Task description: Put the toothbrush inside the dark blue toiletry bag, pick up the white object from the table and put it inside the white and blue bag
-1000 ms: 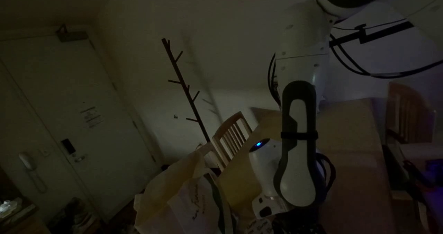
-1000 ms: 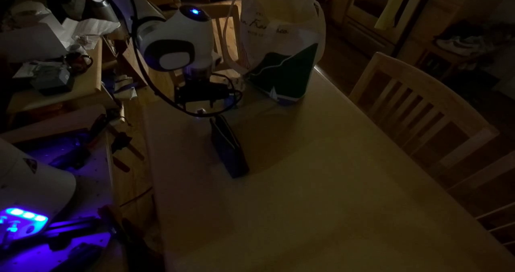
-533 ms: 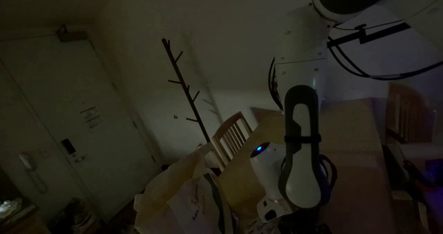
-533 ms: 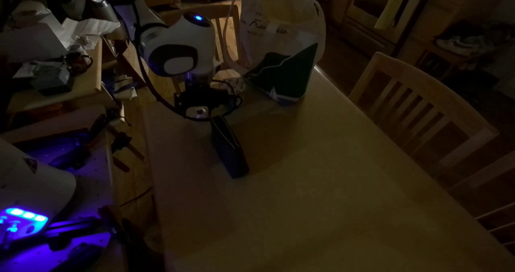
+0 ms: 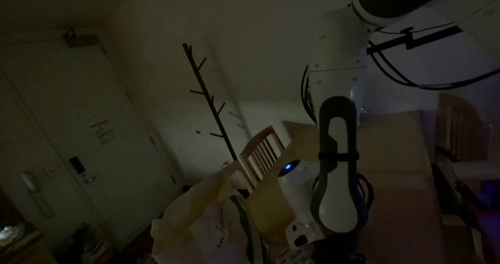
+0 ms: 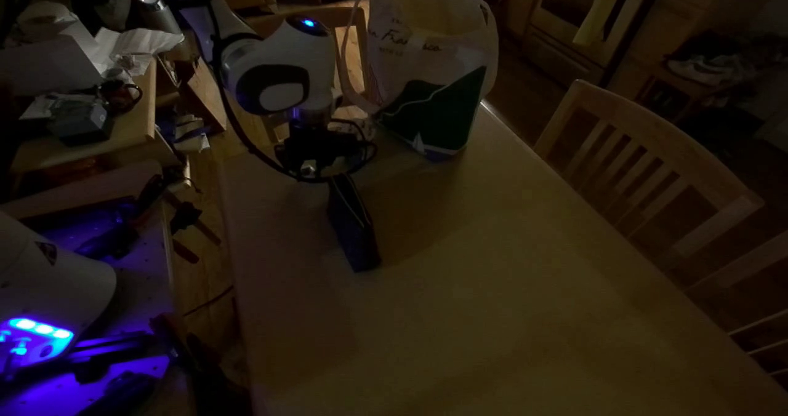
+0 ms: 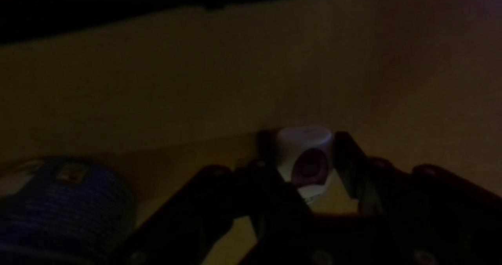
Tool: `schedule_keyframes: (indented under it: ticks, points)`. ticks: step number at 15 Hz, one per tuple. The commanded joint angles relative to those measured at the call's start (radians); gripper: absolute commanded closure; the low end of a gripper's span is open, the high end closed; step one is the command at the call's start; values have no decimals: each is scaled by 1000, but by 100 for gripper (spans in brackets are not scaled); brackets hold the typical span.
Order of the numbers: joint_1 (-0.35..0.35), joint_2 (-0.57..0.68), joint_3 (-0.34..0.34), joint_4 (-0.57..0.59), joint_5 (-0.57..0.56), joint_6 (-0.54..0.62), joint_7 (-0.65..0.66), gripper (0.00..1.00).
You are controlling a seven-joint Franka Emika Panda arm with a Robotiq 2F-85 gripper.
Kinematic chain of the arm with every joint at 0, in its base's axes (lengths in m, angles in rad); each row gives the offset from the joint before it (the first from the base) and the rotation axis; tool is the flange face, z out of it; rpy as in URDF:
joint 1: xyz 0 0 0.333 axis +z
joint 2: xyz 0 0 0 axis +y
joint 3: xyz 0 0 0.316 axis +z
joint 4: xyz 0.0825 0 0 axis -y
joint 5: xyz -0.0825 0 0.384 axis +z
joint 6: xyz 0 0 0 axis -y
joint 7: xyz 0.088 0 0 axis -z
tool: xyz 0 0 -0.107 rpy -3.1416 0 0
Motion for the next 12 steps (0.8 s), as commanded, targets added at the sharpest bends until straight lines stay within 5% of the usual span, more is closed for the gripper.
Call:
schedule_keyframes:
  ticks: [1, 12]
  points:
    - [10, 7, -13, 19, -39, -19, 33, 83]
    - [28, -78, -7, -28, -84, 22, 26, 83]
